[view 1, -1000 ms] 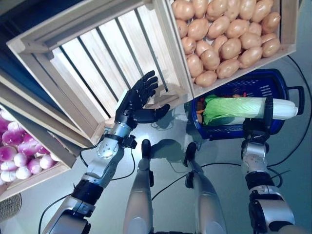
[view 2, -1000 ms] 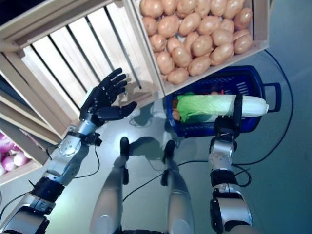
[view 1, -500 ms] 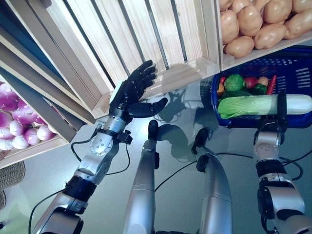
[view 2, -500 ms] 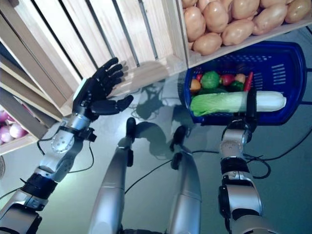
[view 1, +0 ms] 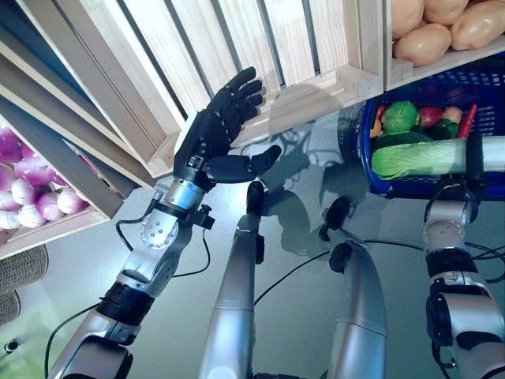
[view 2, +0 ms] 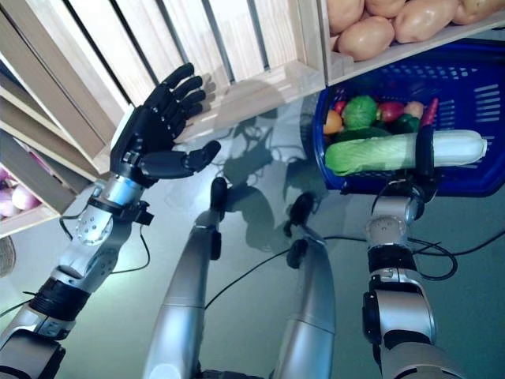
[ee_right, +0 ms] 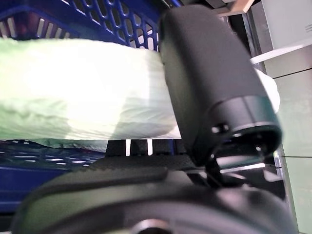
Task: Put vegetables into the basket
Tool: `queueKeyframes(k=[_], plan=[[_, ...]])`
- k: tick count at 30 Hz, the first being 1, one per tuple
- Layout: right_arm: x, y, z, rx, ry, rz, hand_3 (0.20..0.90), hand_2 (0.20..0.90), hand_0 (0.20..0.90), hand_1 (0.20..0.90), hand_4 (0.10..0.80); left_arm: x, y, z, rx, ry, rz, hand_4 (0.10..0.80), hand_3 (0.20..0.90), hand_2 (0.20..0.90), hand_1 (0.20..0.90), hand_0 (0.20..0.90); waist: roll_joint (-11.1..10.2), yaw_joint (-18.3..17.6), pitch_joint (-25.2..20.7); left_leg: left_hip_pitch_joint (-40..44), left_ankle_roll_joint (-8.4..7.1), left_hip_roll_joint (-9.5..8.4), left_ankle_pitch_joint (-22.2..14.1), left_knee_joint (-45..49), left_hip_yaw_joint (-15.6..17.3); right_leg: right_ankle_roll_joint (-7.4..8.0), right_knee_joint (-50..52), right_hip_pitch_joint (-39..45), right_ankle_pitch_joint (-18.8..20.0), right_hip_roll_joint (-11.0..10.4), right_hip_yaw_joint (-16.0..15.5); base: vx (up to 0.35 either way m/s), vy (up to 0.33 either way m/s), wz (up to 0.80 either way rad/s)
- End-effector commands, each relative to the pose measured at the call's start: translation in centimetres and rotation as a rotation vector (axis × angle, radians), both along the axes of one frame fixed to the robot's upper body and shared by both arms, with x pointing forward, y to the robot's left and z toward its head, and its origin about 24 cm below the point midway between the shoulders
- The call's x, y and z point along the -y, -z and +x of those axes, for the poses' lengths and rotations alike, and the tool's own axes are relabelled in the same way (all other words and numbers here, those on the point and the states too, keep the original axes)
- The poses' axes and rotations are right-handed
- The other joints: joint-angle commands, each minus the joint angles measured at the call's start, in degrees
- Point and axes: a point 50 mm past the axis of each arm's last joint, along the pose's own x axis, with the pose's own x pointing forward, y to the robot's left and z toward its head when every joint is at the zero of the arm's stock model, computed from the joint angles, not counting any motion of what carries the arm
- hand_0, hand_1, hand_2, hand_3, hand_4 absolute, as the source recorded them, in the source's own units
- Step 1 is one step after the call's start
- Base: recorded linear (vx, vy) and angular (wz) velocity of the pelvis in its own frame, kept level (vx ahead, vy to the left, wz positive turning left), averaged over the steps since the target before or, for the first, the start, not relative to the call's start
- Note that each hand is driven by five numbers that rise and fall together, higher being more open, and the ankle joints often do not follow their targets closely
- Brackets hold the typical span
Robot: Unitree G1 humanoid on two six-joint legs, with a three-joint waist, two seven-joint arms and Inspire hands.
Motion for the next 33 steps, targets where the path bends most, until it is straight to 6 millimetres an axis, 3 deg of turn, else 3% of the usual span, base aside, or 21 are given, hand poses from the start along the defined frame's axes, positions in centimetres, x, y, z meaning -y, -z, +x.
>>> queueKeyframes(k=[1, 6, 14, 19, 25, 31, 33], plan=[[2.8, -2.4, -1.7, -0.010, 0.121, -0.168, 0.900, 0.900, 0.900, 0.900, 0.800, 0.7, -2.1, -1.1, 0.129, 0.064, -0.082, 0.800, 0.900, 0.900, 0.900, 0.900, 3.8, -1.2, 0.0, 0.0, 0.85, -1.95, -4.4, 3.3, 0.3, 1.25, 0.3, 2.9, 2.8, 0.6, -1.3, 0.000, 0.000, 0.00], [3.0, -2.7, -1.8, -0.026, 0.126, -0.213, 0.900, 0.900, 0.900, 0.900, 0.800, 0.7, -2.0, -1.4, 0.136, 0.112, -0.084, 0.800, 0.900, 0.900, 0.900, 0.900, 3.7, -1.3, 0.0, 1.0, 0.64, -1.77, -4.4, 3.2, 0.3, 1.18, -0.2, 3.9, 3.1, 0.8, -1.5, 0.000, 0.000, 0.00], [2.8, -1.4, -2.1, -0.015, 0.127, -0.234, 0.900, 0.900, 0.900, 0.900, 0.800, 0.8, -1.5, -1.5, 0.115, 0.183, -0.077, 0.800, 0.900, 0.900, 0.900, 0.900, 2.7, -1.5, 0.0, 7.4, 0.06, -0.92, -4.6, 1.1, 0.7, 0.89, -4.6, 11.0, 3.1, 1.4, -1.9, 0.023, 0.014, -0.02], [2.5, -0.5, -2.4, -0.044, 0.165, -0.265, 0.900, 0.900, 0.900, 0.900, 0.800, 0.8, -1.2, -1.4, 0.094, 0.209, -0.060, 0.800, 0.900, 0.900, 0.900, 0.900, 1.3, -1.7, 0.0, 17.8, -0.41, -0.83, -2.9, -5.9, 2.3, 1.24, -12.1, 21.8, 4.0, 2.2, -3.1, 0.040, 0.054, -0.06], [2.2, 0.0, -3.0, -0.075, 0.206, -0.334, 0.900, 0.900, 0.900, 0.900, 0.800, 0.9, -0.6, -1.3, 0.053, 0.227, -0.036, 0.800, 0.900, 0.900, 0.900, 0.900, 1.0, -2.0, 0.0, 27.0, -0.94, -0.55, -0.4, -13.7, 3.8, 1.71, -20.0, 31.3, 5.8, 2.9, -4.3, 0.019, 0.060, -0.05], [0.5, 2.1, -3.3, -0.054, 0.076, -0.417, 0.900, 0.900, 0.900, 0.900, 0.800, 0.8, 1.3, -1.2, -0.042, 0.247, -0.039, 0.800, 0.900, 0.900, 0.900, 0.900, 0.9, -2.9, -0.3, 38.8, -0.87, -0.16, 2.1, -23.0, 4.8, 2.39, -27.5, 42.2, 6.9, 4.4, -4.1, 0.026, 0.130, -0.09], [-1.0, 3.1, -3.9, -0.045, 0.002, -0.477, 0.900, 0.900, 0.900, 0.900, 0.800, 1.0, 2.5, -1.5, -0.093, 0.260, -0.025, 0.800, 0.900, 0.900, 0.900, 0.900, 0.8, -3.4, -2.5, 42.7, -0.83, 0.09, 3.1, -27.2, 5.1, 2.57, -30.9, 46.0, 7.8, 4.5, -4.2, 0.056, 0.139, -0.15]])
